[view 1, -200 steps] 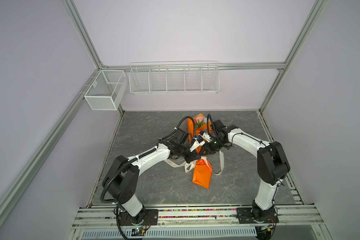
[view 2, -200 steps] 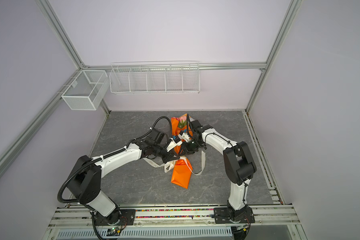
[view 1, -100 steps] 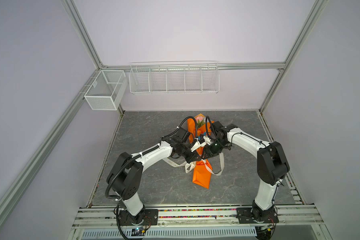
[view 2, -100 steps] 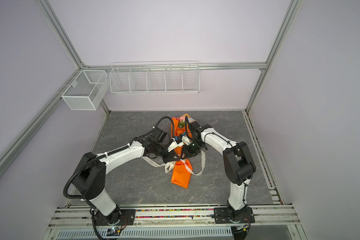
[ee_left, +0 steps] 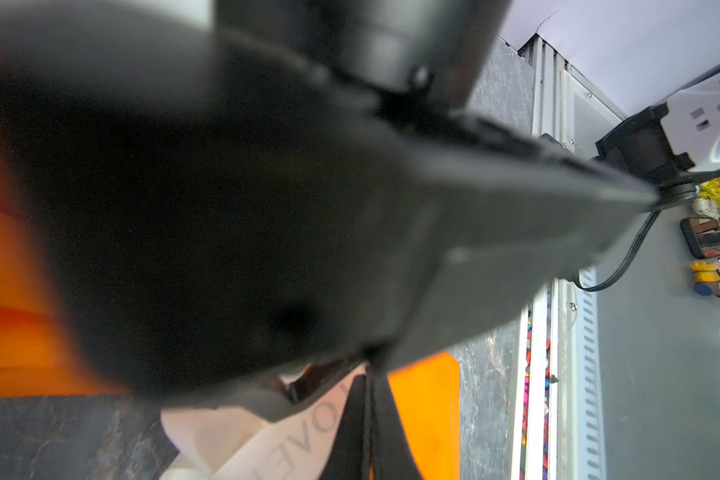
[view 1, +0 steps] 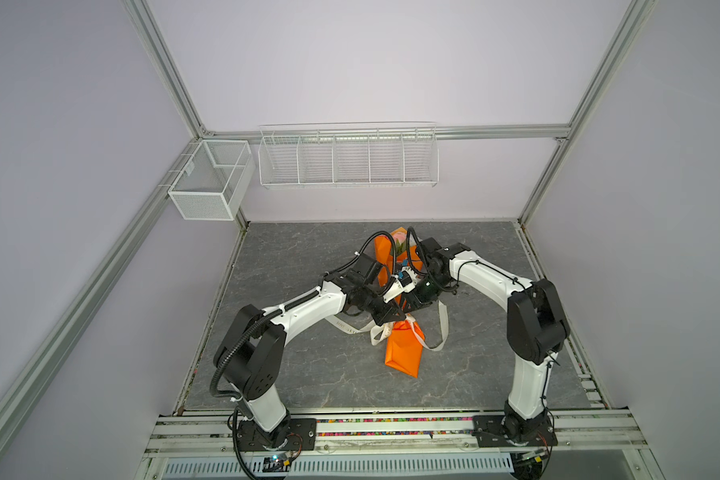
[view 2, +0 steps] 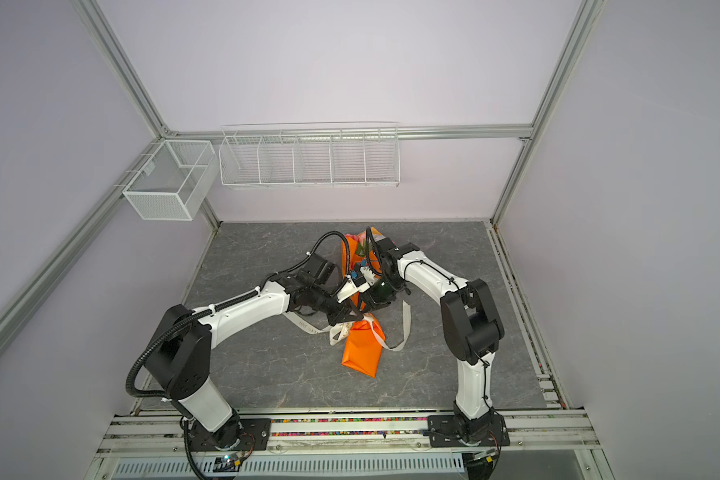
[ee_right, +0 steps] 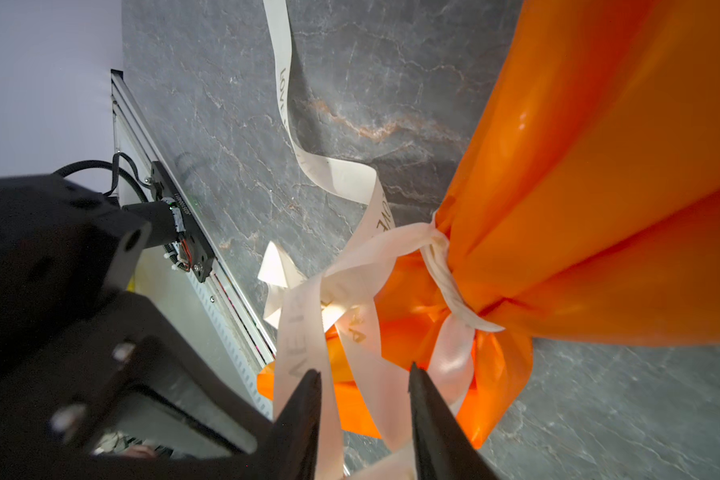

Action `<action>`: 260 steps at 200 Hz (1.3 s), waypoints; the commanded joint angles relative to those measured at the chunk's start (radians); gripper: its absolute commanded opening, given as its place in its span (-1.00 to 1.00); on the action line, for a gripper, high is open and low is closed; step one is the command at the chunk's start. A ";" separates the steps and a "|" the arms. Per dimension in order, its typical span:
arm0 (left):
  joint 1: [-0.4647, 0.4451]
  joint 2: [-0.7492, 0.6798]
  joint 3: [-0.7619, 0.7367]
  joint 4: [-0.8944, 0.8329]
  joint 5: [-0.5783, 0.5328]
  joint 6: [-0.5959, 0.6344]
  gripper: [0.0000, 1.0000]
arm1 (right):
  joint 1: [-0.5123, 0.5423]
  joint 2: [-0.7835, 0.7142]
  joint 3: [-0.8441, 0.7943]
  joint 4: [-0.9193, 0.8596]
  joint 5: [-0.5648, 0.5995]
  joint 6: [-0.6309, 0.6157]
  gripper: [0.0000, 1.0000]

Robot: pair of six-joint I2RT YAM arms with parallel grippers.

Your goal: Tie the bouquet of fake flowers

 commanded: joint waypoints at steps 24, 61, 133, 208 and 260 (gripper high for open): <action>-0.006 -0.022 -0.036 -0.018 0.024 0.032 -1.00 | 0.007 0.017 -0.008 -0.072 -0.097 -0.070 -0.25; -0.007 -0.034 -0.055 -0.010 0.022 0.031 -1.00 | 0.007 0.024 -0.037 -0.057 -0.043 -0.058 -0.24; -0.007 -0.051 -0.101 0.042 0.007 0.005 -1.00 | 0.014 0.048 -0.025 -0.012 0.004 -0.029 -0.37; -0.006 -0.051 -0.109 0.023 -0.022 0.006 -1.00 | 0.003 -0.038 -0.048 0.097 0.029 0.058 -0.86; -0.006 -0.051 -0.111 0.016 -0.038 0.005 -1.00 | -0.031 -0.113 -0.097 0.185 0.033 0.150 -0.82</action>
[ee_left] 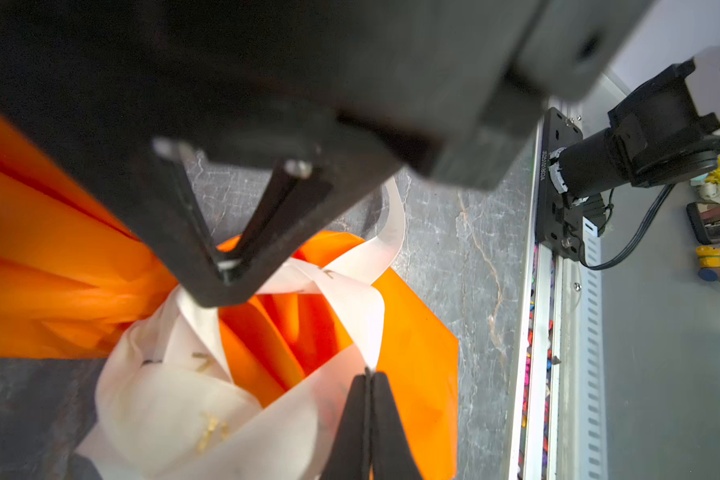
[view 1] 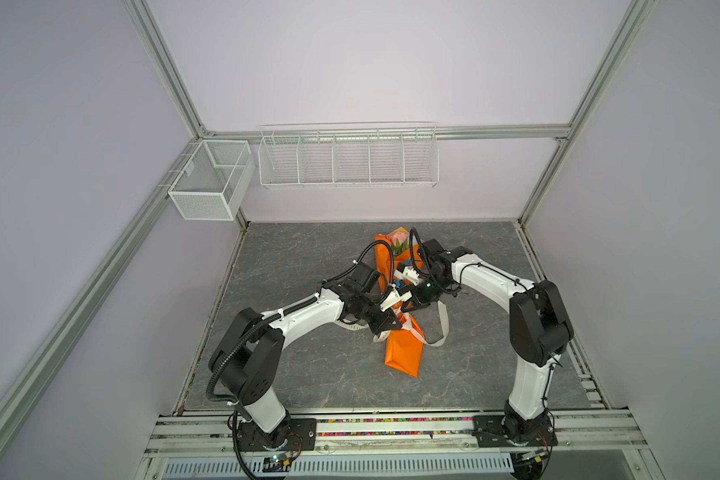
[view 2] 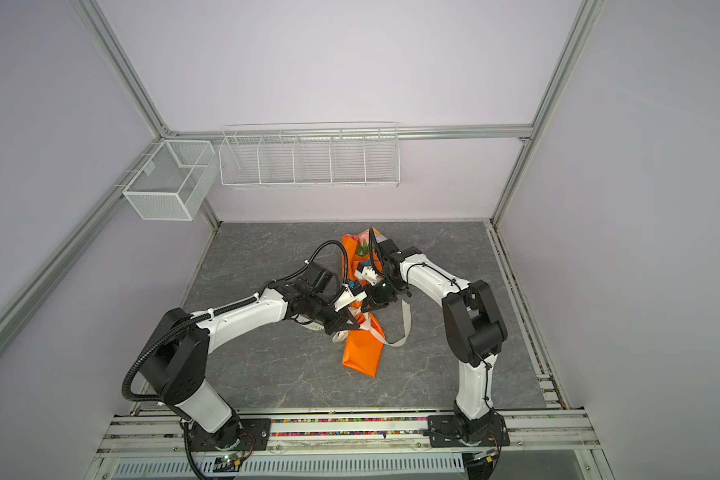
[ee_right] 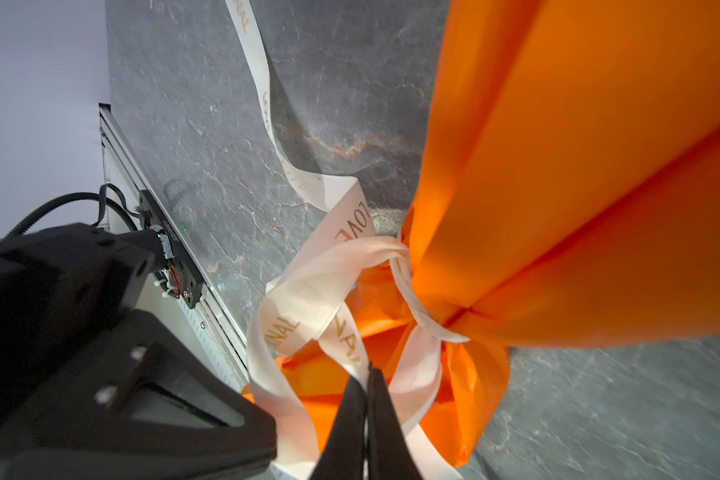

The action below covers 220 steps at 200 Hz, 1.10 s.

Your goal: Tie the bouquet of fake flowers

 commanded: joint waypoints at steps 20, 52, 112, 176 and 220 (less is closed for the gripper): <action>-0.003 -0.017 -0.009 -0.006 -0.040 -0.008 -1.00 | -0.025 -0.065 -0.039 0.057 0.029 0.065 -0.81; 0.003 -0.020 0.001 0.042 -0.116 -0.107 -0.37 | -0.030 -0.072 -0.076 0.072 -0.021 0.076 -0.76; 0.130 -0.198 -0.173 0.309 0.016 -0.415 0.23 | -0.034 -0.076 -0.100 0.096 -0.012 0.083 -0.73; 0.148 -0.168 -0.356 0.474 -0.001 -0.675 0.05 | -0.038 -0.082 -0.104 0.100 -0.016 0.096 -0.73; 0.105 -0.097 -0.369 0.534 -0.067 -0.670 0.06 | -0.038 -0.082 -0.096 0.093 -0.019 0.094 -0.72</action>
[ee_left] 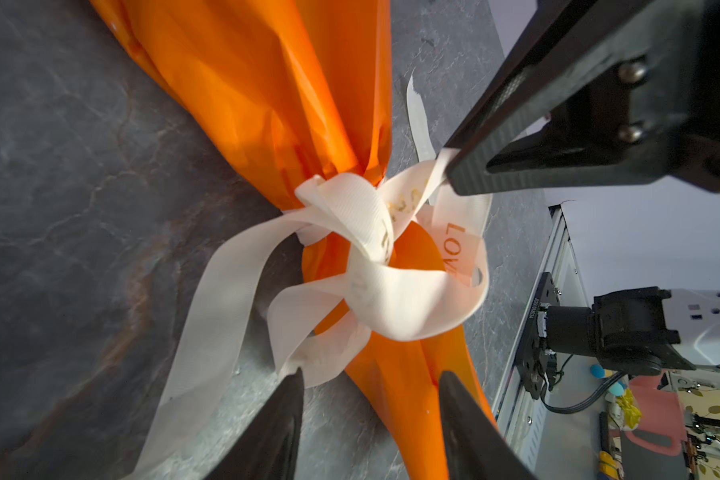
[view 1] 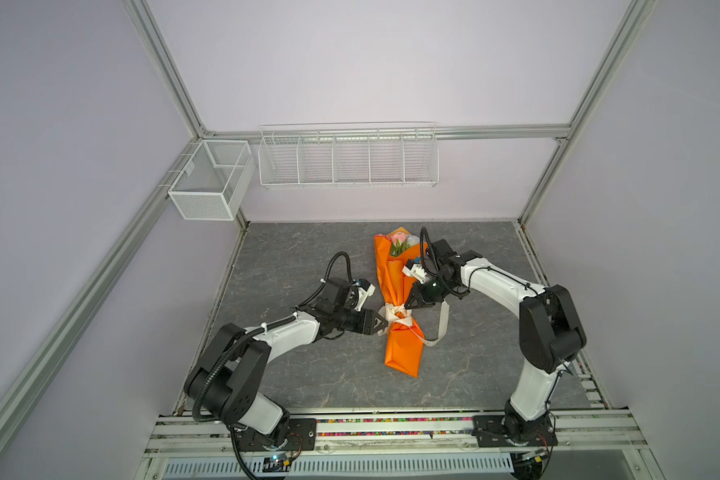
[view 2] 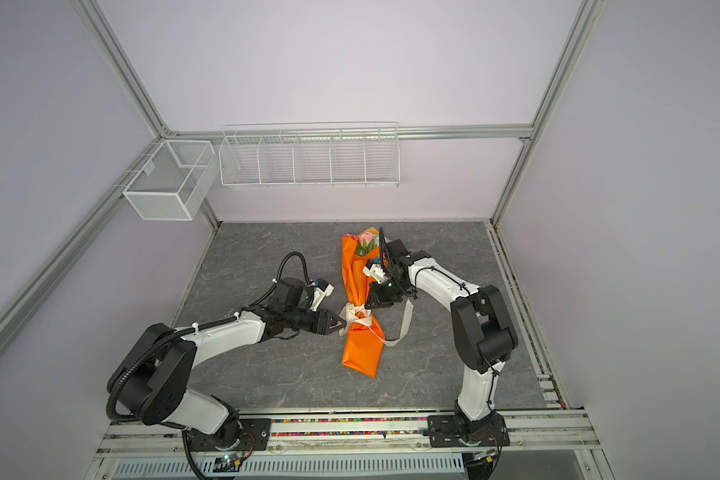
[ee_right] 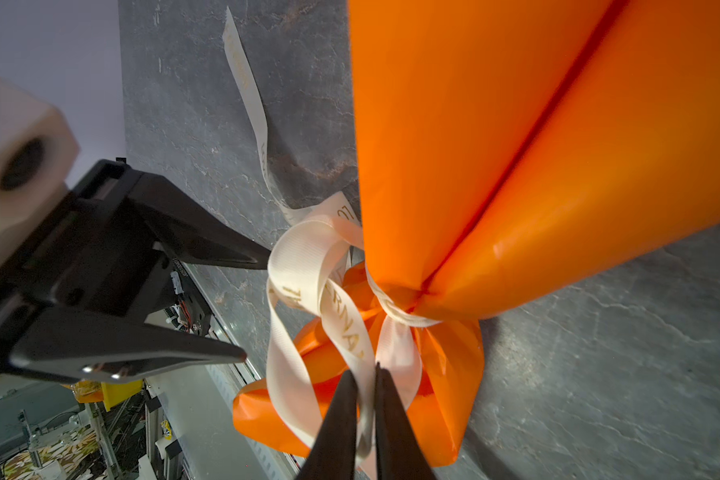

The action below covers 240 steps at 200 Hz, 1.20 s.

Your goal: Tie the bouquet of fake flowers

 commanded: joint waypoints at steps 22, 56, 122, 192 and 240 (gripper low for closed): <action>-0.030 0.075 0.029 0.056 -0.071 -0.012 -0.01 | -0.007 -0.033 -0.009 -0.004 -0.017 0.001 -0.71; -0.031 0.114 0.042 0.112 -0.073 -0.026 -0.18 | -0.006 -0.036 -0.013 -0.004 -0.018 0.002 -0.71; -0.031 0.146 0.071 0.159 0.028 -0.022 -0.66 | -0.007 -0.038 -0.023 -0.003 -0.010 0.001 -0.70; -0.022 0.061 0.076 -0.013 0.035 0.017 -0.97 | -0.031 -0.102 -0.059 0.035 0.104 0.049 -0.78; 0.032 0.087 0.100 -0.103 0.181 -0.034 -0.96 | -0.068 -0.171 -0.166 0.125 0.183 0.136 -0.82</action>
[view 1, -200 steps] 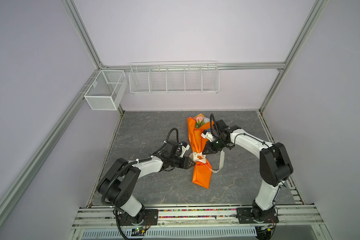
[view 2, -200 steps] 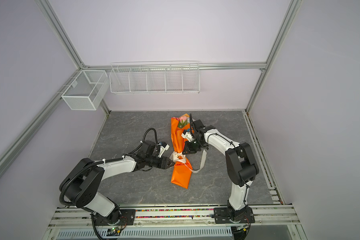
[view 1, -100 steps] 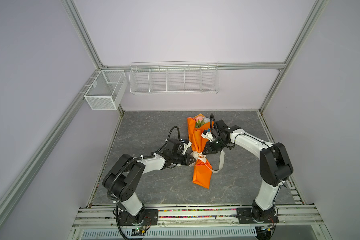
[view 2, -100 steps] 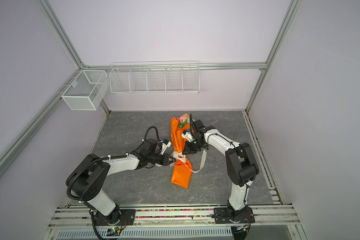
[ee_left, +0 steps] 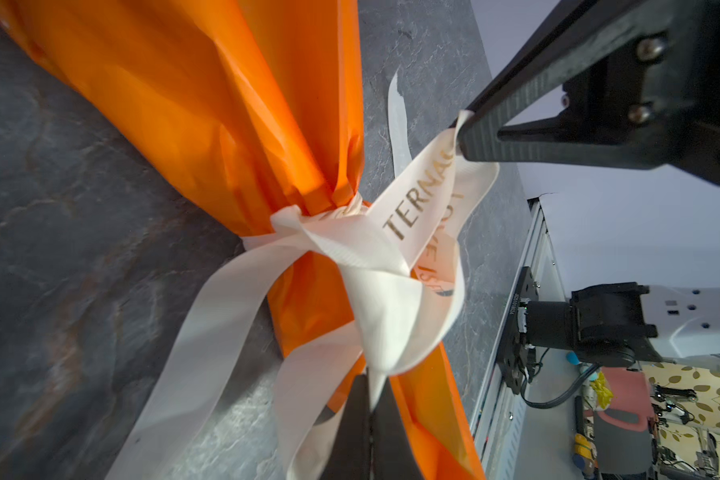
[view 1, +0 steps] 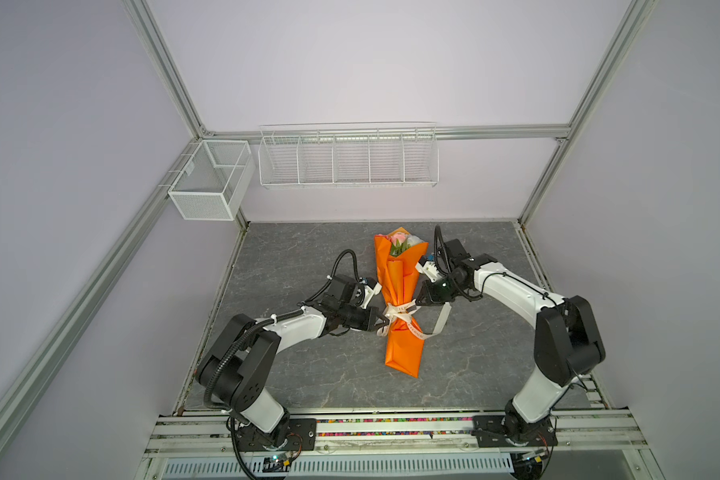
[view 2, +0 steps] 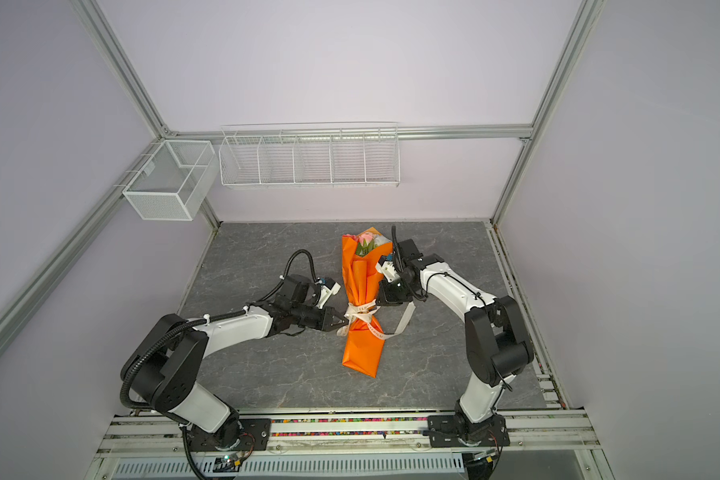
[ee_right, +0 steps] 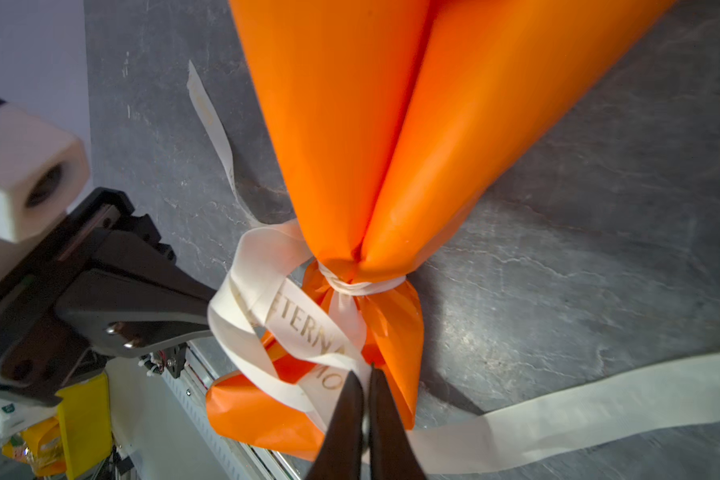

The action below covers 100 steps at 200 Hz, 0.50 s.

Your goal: Tie the bouquet of fake flowers

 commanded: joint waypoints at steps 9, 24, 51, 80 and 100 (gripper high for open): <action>0.023 0.039 0.046 -0.121 0.111 -0.019 -1.00 | -0.019 -0.043 -0.060 0.058 0.066 0.062 -0.83; 0.030 0.052 0.047 -0.125 0.135 -0.033 -1.00 | -0.021 -0.043 -0.069 0.058 0.103 0.069 -0.84; 0.070 0.026 0.025 -0.095 0.155 -0.082 -1.00 | -0.025 -0.039 -0.082 0.066 0.147 0.075 -0.86; 0.110 -0.016 0.042 -0.171 0.105 -0.050 -1.00 | -0.027 -0.033 -0.100 0.082 0.177 0.081 -0.87; 0.119 -0.001 0.092 -0.284 0.068 0.016 -1.00 | -0.028 -0.023 -0.111 0.092 0.198 0.092 -0.86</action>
